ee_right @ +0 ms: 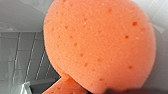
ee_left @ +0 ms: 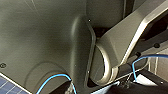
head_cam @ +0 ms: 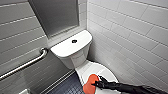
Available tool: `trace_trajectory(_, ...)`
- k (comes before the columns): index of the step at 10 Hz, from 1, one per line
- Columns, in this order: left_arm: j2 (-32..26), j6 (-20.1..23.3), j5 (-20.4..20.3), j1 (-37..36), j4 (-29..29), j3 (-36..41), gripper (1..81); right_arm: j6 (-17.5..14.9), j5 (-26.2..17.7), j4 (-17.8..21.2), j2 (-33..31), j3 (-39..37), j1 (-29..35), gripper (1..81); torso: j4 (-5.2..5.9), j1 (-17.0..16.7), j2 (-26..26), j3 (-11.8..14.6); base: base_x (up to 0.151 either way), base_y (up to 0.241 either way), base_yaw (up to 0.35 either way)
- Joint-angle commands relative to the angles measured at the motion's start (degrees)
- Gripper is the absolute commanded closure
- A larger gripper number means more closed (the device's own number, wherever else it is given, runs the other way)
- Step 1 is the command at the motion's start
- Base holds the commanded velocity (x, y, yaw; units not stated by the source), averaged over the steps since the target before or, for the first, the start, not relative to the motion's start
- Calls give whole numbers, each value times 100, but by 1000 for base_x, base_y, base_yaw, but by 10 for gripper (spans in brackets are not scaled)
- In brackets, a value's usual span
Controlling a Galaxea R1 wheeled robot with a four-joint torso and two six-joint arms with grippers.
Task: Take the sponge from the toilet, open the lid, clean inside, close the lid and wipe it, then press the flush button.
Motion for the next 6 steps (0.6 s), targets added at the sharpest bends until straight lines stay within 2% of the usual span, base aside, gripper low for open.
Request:
trace_trajectory(1,-50,40,499,87,-30,172,10,36,-234,22,-1214,1021,-330,811,0,0,0,0,0,0,0)
trace_trajectory(6,20,75,499,87,-13,181,10,97,469,40,-2736,2025,-1147,811,0,0,-2,0,0,0,0)
